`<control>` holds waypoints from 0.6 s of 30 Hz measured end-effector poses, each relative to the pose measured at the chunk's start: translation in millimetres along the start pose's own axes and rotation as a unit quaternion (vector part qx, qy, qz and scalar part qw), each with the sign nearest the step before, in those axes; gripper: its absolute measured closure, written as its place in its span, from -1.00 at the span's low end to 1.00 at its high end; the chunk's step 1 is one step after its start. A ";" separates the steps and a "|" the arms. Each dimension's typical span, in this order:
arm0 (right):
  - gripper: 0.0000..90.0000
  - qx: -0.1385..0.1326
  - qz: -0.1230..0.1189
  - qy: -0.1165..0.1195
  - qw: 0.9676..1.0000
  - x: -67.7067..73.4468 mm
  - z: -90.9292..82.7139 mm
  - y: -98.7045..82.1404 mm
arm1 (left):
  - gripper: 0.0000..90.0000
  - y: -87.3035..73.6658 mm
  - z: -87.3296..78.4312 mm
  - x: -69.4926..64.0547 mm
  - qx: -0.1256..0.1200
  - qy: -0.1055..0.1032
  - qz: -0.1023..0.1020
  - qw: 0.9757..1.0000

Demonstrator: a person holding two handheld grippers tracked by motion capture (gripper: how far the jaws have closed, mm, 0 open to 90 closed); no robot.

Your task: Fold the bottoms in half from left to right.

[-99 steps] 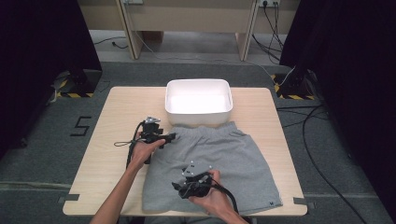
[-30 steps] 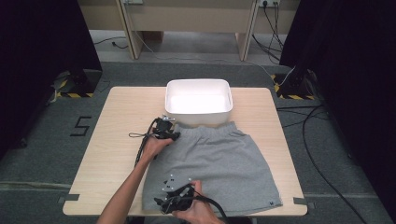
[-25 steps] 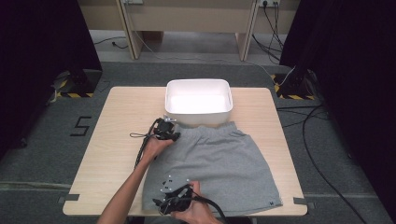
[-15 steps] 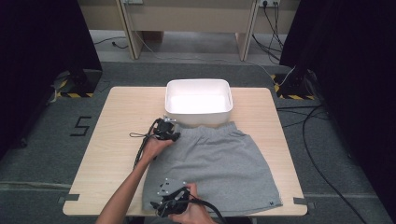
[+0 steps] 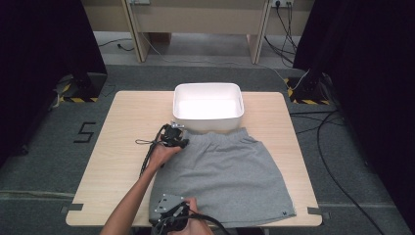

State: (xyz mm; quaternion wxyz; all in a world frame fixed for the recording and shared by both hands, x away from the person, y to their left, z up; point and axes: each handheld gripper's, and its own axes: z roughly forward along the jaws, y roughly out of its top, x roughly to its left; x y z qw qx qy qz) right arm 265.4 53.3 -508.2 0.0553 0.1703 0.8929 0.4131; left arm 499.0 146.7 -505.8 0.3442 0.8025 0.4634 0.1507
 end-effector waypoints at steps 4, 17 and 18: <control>-0.17 0.010 -0.012 -0.002 1.000 0.2 8.1 -0.7 | 0.67 0.0 0.0 0.1 0.000 -0.001 0.001 1.000; 0.71 0.000 -0.016 -0.010 1.000 -0.7 8.0 -8.7 | 0.69 1.3 0.0 -1.7 0.004 0.005 0.007 1.000; 0.75 0.000 -0.018 -0.010 1.000 -1.3 7.7 -8.9 | 0.70 1.5 -0.3 -1.6 0.005 0.004 0.007 1.000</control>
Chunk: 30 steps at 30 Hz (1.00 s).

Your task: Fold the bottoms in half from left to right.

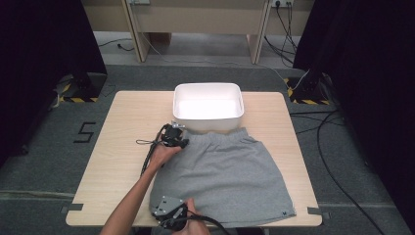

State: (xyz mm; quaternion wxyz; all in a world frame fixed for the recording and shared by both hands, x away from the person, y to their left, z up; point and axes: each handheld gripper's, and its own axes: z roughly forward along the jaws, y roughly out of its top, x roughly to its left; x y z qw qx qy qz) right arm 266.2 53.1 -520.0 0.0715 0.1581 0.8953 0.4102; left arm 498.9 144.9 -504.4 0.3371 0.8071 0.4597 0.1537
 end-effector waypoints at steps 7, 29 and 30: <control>0.89 -0.018 0.008 0.017 1.000 -3.4 -7.1 4.5 | 0.74 4.0 -10.8 3.4 0.007 -0.002 0.008 1.000; 0.90 -0.166 0.015 0.045 0.985 2.3 -97.6 53.2 | 0.75 67.8 -106.2 3.3 0.075 0.022 0.050 0.996; 0.90 -0.170 0.014 0.047 0.984 3.4 -98.1 54.7 | 0.75 68.1 -108.4 4.3 0.078 0.024 0.052 0.995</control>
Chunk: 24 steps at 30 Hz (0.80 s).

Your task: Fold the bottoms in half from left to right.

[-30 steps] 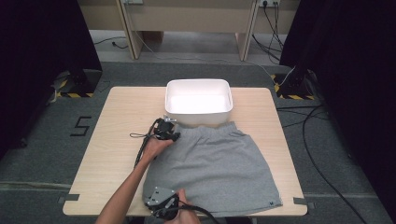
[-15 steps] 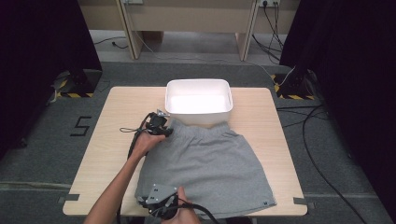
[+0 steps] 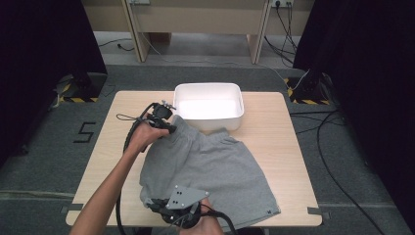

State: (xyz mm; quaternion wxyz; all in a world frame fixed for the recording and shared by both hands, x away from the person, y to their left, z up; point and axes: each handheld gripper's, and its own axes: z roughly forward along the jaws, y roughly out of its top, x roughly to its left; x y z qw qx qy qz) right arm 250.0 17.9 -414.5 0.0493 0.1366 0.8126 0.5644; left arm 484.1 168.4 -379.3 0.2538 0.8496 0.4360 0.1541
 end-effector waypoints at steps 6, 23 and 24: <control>0.90 -0.010 -0.003 0.001 1.000 2.7 -2.3 9.3 | 0.75 1.0 -6.4 3.7 -0.007 -0.005 -0.016 1.000; 0.92 -0.007 0.030 -0.133 0.991 -53.2 -124.4 -20.5 | 0.71 45.7 28.6 -54.4 -0.069 -0.059 -0.080 0.993; 0.92 -0.005 0.034 -0.141 0.989 -55.5 -131.2 -23.8 | 0.71 47.5 31.8 -56.8 -0.067 -0.060 -0.081 0.993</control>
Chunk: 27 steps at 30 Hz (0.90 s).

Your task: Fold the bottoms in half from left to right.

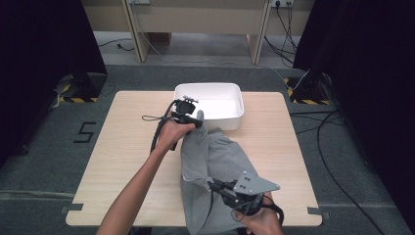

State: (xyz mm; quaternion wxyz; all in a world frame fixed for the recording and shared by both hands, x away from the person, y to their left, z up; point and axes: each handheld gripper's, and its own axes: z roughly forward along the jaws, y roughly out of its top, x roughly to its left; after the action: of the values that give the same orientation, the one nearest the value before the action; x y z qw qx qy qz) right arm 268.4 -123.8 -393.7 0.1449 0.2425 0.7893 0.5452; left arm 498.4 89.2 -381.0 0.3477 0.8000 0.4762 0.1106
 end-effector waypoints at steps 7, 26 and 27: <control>0.92 0.010 0.024 -0.041 0.999 -23.9 -29.2 -24.0 | 0.69 2.8 22.6 -14.0 -0.002 -0.008 -0.014 1.000; 0.91 0.043 0.069 -0.100 0.992 -50.8 -60.9 -75.4 | 0.57 2.4 70.6 -52.6 -0.010 -0.023 -0.012 1.000; 0.90 0.044 0.069 -0.103 0.991 -51.7 -61.5 -76.9 | 0.56 2.5 72.6 -54.3 -0.010 -0.024 -0.012 1.000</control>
State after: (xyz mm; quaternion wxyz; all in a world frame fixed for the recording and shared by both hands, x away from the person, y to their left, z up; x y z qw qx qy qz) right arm 264.3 -222.5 -444.8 0.1769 0.3570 0.7749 0.4906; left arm 508.7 10.1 -424.1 0.3683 0.7932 0.4761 0.0925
